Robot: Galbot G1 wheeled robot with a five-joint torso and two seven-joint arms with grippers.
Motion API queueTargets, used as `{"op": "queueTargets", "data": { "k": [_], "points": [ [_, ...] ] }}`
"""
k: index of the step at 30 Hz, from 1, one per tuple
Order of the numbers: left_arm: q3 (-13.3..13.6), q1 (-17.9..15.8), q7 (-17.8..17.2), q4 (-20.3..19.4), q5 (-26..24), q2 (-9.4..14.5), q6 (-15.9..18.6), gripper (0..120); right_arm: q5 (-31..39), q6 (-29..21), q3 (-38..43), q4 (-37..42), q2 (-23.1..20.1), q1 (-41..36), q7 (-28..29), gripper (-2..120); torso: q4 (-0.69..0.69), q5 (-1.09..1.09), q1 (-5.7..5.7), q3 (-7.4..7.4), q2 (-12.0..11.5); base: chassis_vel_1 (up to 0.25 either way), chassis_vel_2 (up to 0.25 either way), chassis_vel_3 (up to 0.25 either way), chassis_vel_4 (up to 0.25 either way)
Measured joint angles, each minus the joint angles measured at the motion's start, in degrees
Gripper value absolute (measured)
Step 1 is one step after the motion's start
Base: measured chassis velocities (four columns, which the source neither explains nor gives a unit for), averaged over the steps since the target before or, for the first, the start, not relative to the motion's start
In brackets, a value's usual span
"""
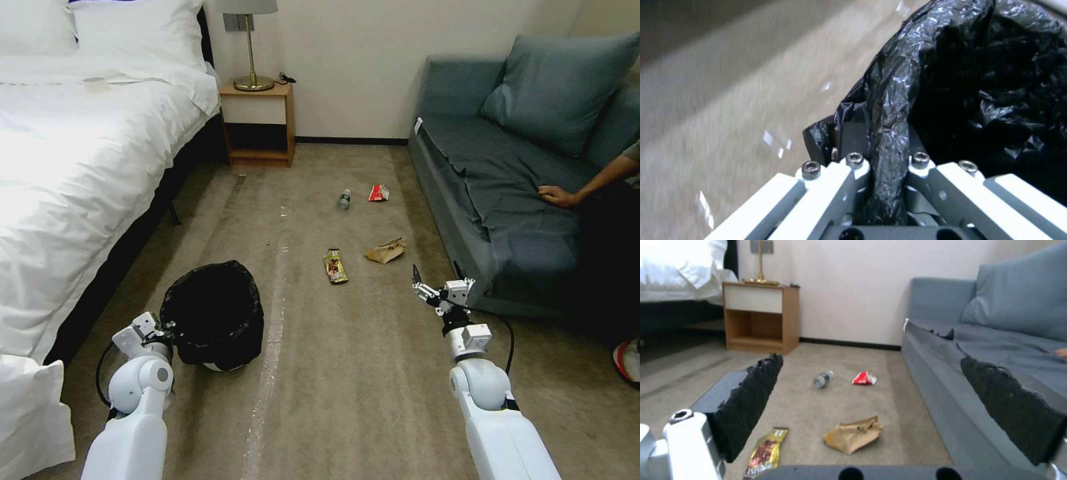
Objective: Pick up the trash bin, then pick up the garbage on the floor and place it into the trash bin.
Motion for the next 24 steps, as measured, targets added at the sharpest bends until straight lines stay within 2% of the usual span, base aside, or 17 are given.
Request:
{"op": "queueTargets", "data": {
  "k": [4,6,7,9,12,15,16,18,24],
  "points": [
    [0.9,-0.1,0.1,-3.0,0.5,0.9,0.5,3,-1.3,0.7,-0.2,-0.7,0.0,0.1,0.3,100,0.02,-0.01,0.00,-0.01,0.0,0.000,0.000,0.000,0.000],
    [1.8,-0.3,0.2,-5.5,0.8,2.4,1.1,3,-2.9,-0.9,0.0,-0.1,-0.7,-0.6,1.3,100,0.01,0.04,0.00,-0.02,0.0,0.000,0.000,0.000,0.000],
    [1.8,-0.3,0.2,-5.5,0.8,2.4,1.1,3,-2.9,-0.9,0.0,-0.1,-0.7,-0.6,1.3,100,0.01,0.04,0.00,-0.02,0.0,0.000,0.000,0.000,0.000],
    [2.4,-0.3,0.8,-6.6,0.7,3.9,1.3,3,-3.1,-1.0,-0.2,0.2,-1.7,-0.7,1.5,100,0.01,0.02,0.00,-0.02,0.0,0.000,0.000,0.000,0.000],
    [2.5,-0.4,1.0,-6.8,0.7,4.6,1.3,3,-3.2,-0.9,-0.2,0.1,-2.4,-0.6,1.2,100,0.01,0.05,0.00,-0.02,0.0,0.000,0.000,0.000,0.000],
    [2.6,-0.5,2.4,-6.8,0.0,7.4,1.2,3,-1.9,0.1,-0.7,-0.7,-6.3,0.5,0.2,100,0.03,0.04,0.00,-0.02,0.0,0.000,0.000,0.000,0.000],
    [2.6,-0.5,2.4,-6.8,0.0,7.4,1.2,3,-1.9,0.1,-0.7,-0.7,-6.3,0.5,0.2,100,0.03,0.04,0.00,-0.02,0.0,0.000,0.000,0.000,0.000],
    [2.7,-0.4,3.4,-7.0,-0.6,9.0,1.2,3,-0.8,0.5,-0.7,-0.7,-8.2,0.5,-0.2,100,0.02,0.02,0.00,-0.03,0.0,0.000,0.000,0.000,0.000],
    [4.0,-1.0,5.8,-7.2,-0.9,10.9,2.5,3,-0.2,3.3,0.4,-3.4,-7.0,0.9,1.6,100,0.05,0.08,0.00,-0.02,0.0,0.000,0.000,0.000,0.000]
  ]
}}
